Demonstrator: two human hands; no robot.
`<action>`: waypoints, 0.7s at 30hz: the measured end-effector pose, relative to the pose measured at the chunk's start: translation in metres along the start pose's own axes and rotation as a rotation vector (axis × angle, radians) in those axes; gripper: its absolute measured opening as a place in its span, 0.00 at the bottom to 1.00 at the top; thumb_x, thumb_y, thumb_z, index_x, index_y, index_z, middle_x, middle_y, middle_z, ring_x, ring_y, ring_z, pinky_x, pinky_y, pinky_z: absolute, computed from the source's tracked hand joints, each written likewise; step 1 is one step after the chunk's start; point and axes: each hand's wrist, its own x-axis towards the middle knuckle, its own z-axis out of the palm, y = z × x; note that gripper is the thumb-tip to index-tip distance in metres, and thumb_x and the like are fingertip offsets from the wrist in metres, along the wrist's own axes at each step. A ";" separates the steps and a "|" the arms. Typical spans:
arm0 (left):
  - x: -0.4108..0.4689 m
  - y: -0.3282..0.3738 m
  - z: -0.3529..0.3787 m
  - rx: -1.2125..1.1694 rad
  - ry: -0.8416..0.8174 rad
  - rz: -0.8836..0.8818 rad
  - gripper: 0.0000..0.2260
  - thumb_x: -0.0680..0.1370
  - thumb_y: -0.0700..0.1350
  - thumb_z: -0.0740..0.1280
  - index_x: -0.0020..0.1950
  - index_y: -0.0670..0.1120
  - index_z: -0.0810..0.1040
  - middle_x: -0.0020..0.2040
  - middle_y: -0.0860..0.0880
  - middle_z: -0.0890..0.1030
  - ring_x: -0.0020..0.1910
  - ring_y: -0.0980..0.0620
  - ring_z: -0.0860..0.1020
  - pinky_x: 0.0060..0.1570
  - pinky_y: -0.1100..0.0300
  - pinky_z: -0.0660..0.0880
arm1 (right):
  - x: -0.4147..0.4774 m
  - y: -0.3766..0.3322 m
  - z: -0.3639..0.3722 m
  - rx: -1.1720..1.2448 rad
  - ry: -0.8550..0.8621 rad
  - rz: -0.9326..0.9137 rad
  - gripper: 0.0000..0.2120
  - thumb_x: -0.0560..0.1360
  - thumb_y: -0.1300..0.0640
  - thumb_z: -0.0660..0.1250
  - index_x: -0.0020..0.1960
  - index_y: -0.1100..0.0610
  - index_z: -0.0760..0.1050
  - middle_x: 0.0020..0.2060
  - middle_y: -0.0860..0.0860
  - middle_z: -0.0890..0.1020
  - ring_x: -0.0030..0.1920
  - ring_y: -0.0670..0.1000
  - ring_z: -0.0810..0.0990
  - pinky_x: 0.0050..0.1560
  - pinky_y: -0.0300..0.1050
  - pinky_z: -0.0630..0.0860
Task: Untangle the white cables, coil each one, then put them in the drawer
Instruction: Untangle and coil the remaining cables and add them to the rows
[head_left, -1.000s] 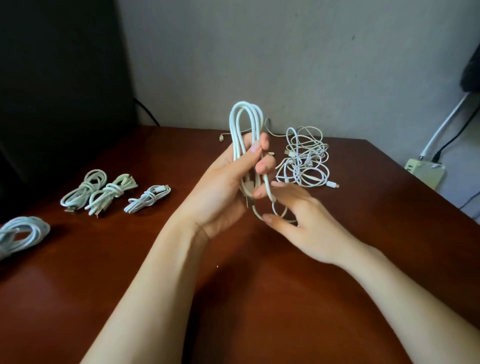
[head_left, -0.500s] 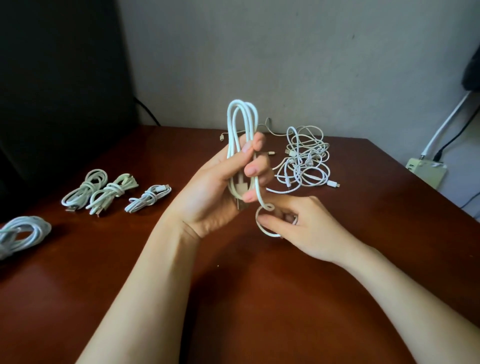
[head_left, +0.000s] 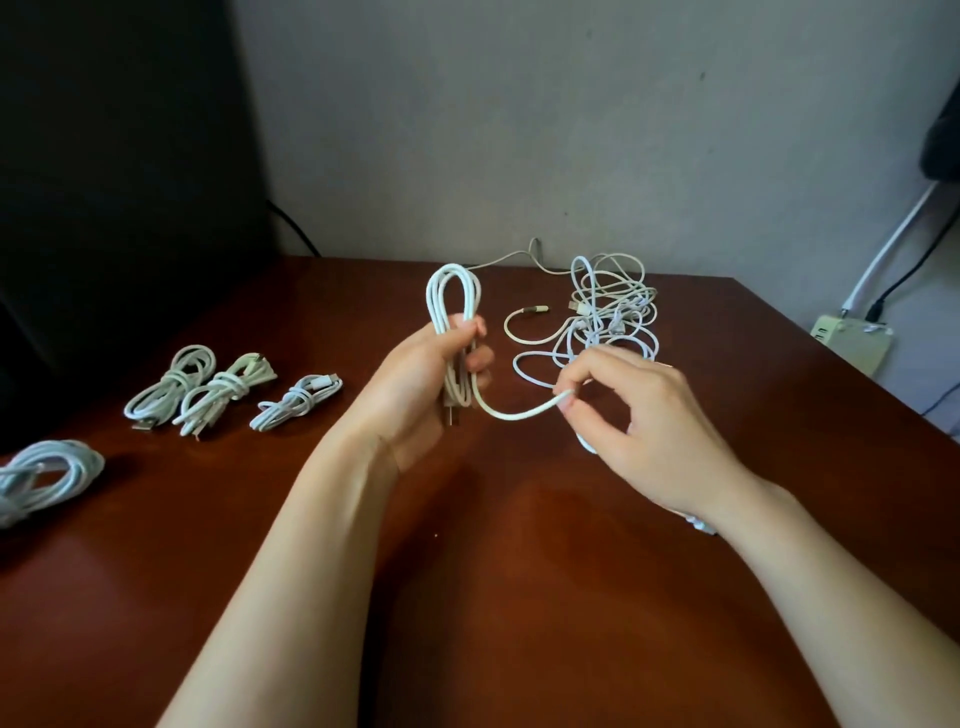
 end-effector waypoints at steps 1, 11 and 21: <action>-0.001 0.000 0.001 -0.015 0.005 -0.003 0.11 0.83 0.40 0.54 0.41 0.46 0.69 0.30 0.51 0.65 0.31 0.54 0.66 0.29 0.65 0.68 | -0.001 -0.001 0.000 0.054 -0.042 0.027 0.03 0.75 0.56 0.63 0.42 0.53 0.73 0.39 0.45 0.80 0.43 0.46 0.78 0.47 0.40 0.72; -0.003 -0.002 0.006 0.011 0.042 -0.047 0.09 0.84 0.44 0.55 0.46 0.47 0.71 0.31 0.51 0.65 0.24 0.57 0.65 0.25 0.65 0.69 | -0.002 -0.012 0.001 -0.070 -0.015 -0.122 0.05 0.76 0.54 0.61 0.51 0.48 0.73 0.37 0.40 0.74 0.32 0.42 0.76 0.37 0.41 0.74; -0.002 -0.015 0.013 0.600 -0.080 -0.019 0.14 0.84 0.45 0.54 0.55 0.37 0.74 0.43 0.39 0.72 0.39 0.44 0.71 0.37 0.55 0.68 | 0.000 -0.013 -0.001 -0.394 0.110 -0.390 0.09 0.78 0.59 0.64 0.53 0.56 0.82 0.39 0.50 0.81 0.30 0.52 0.78 0.26 0.44 0.74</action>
